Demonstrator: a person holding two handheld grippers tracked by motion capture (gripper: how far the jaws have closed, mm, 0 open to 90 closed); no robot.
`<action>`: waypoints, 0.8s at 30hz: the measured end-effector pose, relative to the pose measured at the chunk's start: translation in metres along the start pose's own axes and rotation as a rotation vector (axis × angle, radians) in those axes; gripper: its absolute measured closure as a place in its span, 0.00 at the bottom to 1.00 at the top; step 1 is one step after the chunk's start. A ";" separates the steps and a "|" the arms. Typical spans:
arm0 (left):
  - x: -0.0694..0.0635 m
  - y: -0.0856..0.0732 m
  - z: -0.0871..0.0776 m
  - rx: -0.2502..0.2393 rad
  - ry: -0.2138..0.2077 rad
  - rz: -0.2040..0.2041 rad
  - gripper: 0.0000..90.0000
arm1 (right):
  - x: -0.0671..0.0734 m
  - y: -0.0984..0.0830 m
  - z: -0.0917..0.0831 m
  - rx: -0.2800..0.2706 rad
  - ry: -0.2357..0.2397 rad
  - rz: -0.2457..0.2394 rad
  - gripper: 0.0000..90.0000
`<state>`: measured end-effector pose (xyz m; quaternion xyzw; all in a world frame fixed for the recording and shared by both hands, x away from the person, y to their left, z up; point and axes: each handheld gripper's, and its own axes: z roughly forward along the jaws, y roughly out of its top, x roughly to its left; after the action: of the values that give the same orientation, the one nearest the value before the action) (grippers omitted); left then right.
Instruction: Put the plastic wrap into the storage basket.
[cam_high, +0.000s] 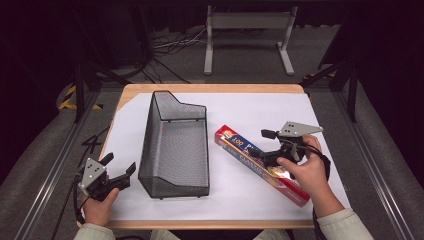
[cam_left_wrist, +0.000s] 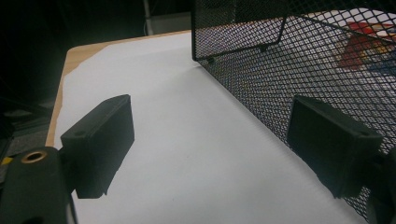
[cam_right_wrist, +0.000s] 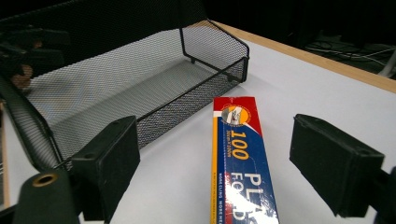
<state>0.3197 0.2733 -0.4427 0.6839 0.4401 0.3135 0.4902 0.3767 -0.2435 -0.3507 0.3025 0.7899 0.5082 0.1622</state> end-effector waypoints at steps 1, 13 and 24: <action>0.000 0.000 0.000 0.000 0.000 0.000 0.18 | 0.001 0.000 0.002 0.003 -0.005 0.000 0.16; 0.001 -0.001 0.000 0.003 -0.003 0.003 0.18 | -0.007 -0.012 0.022 0.194 -0.071 -0.011 0.16; 0.000 -0.001 0.000 0.006 -0.004 0.005 0.17 | -0.014 -0.029 0.039 0.429 -0.085 0.029 0.14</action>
<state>0.3197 0.2737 -0.4439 0.6869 0.4385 0.3121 0.4883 0.4008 -0.2340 -0.3940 0.3626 0.8678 0.3177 0.1202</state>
